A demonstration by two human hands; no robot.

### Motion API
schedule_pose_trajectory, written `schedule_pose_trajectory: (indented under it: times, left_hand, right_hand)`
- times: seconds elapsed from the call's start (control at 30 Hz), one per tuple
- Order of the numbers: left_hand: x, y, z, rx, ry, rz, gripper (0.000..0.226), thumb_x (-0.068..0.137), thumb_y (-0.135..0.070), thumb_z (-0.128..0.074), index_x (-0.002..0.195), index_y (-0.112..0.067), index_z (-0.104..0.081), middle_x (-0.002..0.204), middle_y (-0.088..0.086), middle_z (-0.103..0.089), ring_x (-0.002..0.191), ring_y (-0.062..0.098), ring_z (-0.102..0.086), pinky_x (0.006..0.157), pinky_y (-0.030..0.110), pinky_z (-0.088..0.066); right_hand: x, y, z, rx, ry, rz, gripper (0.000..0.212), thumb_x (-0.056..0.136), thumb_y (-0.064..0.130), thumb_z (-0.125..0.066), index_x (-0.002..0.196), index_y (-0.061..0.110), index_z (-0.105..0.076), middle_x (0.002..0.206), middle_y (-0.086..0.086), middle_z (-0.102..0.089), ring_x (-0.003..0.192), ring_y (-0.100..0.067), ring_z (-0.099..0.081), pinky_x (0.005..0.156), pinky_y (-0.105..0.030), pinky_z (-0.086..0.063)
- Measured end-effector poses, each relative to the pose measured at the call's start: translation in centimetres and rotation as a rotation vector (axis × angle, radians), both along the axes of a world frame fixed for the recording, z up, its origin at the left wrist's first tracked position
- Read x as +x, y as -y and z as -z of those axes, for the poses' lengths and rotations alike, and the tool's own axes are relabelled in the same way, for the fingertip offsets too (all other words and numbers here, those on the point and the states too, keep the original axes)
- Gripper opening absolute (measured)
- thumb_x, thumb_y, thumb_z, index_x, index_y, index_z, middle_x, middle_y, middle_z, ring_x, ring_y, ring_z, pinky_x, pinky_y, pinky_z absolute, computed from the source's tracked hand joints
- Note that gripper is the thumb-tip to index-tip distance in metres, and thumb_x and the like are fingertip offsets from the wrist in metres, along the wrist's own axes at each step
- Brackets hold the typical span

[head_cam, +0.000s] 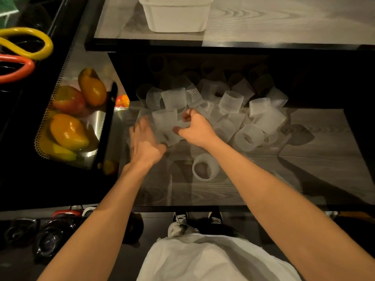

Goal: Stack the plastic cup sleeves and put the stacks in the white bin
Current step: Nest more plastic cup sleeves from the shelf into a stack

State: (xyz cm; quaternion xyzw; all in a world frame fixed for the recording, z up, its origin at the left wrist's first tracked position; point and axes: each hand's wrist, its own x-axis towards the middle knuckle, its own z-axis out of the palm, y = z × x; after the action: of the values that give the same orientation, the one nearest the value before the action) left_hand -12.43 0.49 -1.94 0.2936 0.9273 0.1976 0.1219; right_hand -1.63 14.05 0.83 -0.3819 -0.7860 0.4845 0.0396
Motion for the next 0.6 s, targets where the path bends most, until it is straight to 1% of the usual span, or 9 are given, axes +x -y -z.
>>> schedule_pose_trajectory:
  times: [0.1,0.17,0.27,0.37,0.43,0.47,0.5,0.53,0.6]
  left_hand:
    - [-0.5,-0.6,-0.1,-0.069,0.007,0.032,0.109,0.060,-0.036,-0.088,0.149,-0.021,-0.026,0.146,0.008,-0.044,0.137,0.032,-0.037,0.109,0.053,-0.039]
    - [-0.4,-0.9,-0.4,-0.093,-0.042,0.057,0.110,0.063,-0.039,-0.088,0.151,-0.023,-0.024,0.150,0.005,-0.040,0.140,0.031,-0.032,0.109,0.054,-0.037]
    - [-0.2,-0.9,-0.9,-0.108,-0.105,0.066,0.110,0.063,-0.044,-0.087,0.151,-0.021,-0.025,0.151,0.007,-0.038,0.142,0.031,-0.029,0.111,0.053,-0.033]
    - [-0.2,-0.8,-1.0,-0.119,-0.100,0.107,0.104,0.063,-0.049,-0.087,0.146,-0.019,-0.032,0.147,0.007,-0.042,0.141,0.030,-0.030,0.111,0.052,-0.033]
    - [-0.2,-0.7,-1.0,-0.137,-0.079,0.148,0.100,0.062,-0.052,-0.086,0.142,-0.019,-0.035,0.143,0.006,-0.046,0.139,0.029,-0.033,0.111,0.051,-0.034]
    - [-0.2,-0.7,-0.8,-0.145,-0.069,0.164,0.095,0.063,-0.052,-0.085,0.138,-0.019,-0.037,0.140,0.005,-0.049,0.137,0.029,-0.036,0.109,0.051,-0.034]
    - [-0.2,-0.7,-0.8,-0.151,-0.065,0.180,0.089,0.065,-0.053,-0.083,0.134,-0.019,-0.039,0.136,0.005,-0.052,0.135,0.029,-0.039,0.107,0.050,-0.034]
    - [-0.1,-0.7,-0.6,-0.157,-0.063,0.197,0.082,0.068,-0.053,-0.081,0.131,-0.019,-0.041,0.132,0.005,-0.055,0.132,0.029,-0.042,0.105,0.049,-0.035]
    - [-0.1,-0.7,-0.4,-0.157,-0.070,0.234,0.075,0.072,-0.053,-0.078,0.128,-0.020,-0.043,0.128,0.005,-0.059,0.128,0.029,-0.045,0.103,0.048,-0.037]
  right_hand:
    - [-2.4,0.4,0.3,-0.083,-0.007,0.103,0.067,0.077,0.041,-0.085,0.123,0.013,-0.045,0.120,-0.001,-0.053,0.108,-0.020,-0.055,0.084,-0.031,-0.046]
    - [-3.6,0.6,0.8,-0.147,-0.004,0.167,0.068,0.074,0.038,-0.088,0.119,0.014,-0.042,0.120,-0.004,-0.052,0.109,-0.023,-0.054,0.086,-0.033,-0.049]
    - [-4.4,0.6,1.4,-0.216,-0.055,0.266,0.060,0.075,0.029,-0.089,0.110,0.015,-0.042,0.118,-0.005,-0.053,0.108,-0.023,-0.056,0.089,-0.034,-0.052]
    - [-4.6,0.4,1.6,-0.281,-0.053,0.297,0.058,0.075,0.026,-0.088,0.111,0.017,-0.044,0.121,-0.006,-0.054,0.112,-0.024,-0.058,0.098,-0.039,-0.053]
    - [-4.4,0.1,1.6,-0.342,-0.043,0.306,0.058,0.077,0.027,-0.087,0.115,0.018,-0.044,0.117,-0.003,-0.054,0.108,-0.023,-0.057,0.098,-0.039,-0.053]
    - [-4.1,-0.1,1.5,-0.373,-0.050,0.307,0.059,0.078,0.027,-0.086,0.119,0.018,-0.045,0.114,-0.001,-0.055,0.103,-0.021,-0.058,0.092,-0.037,-0.055]
    - [-3.7,-0.2,1.4,-0.396,-0.061,0.299,0.059,0.080,0.029,-0.085,0.122,0.018,-0.045,0.111,0.002,-0.057,0.097,-0.019,-0.059,0.083,-0.033,-0.055]
    - [-3.3,-0.3,1.3,-0.410,-0.069,0.288,0.060,0.081,0.030,-0.084,0.125,0.018,-0.046,0.109,0.003,-0.059,0.092,-0.017,-0.061,0.072,-0.028,-0.053]
    - [-2.5,-0.5,1.2,-0.411,-0.079,0.273,0.060,0.082,0.030,-0.083,0.130,0.017,-0.049,0.112,0.002,-0.063,0.085,-0.012,-0.061,0.060,-0.021,-0.047]
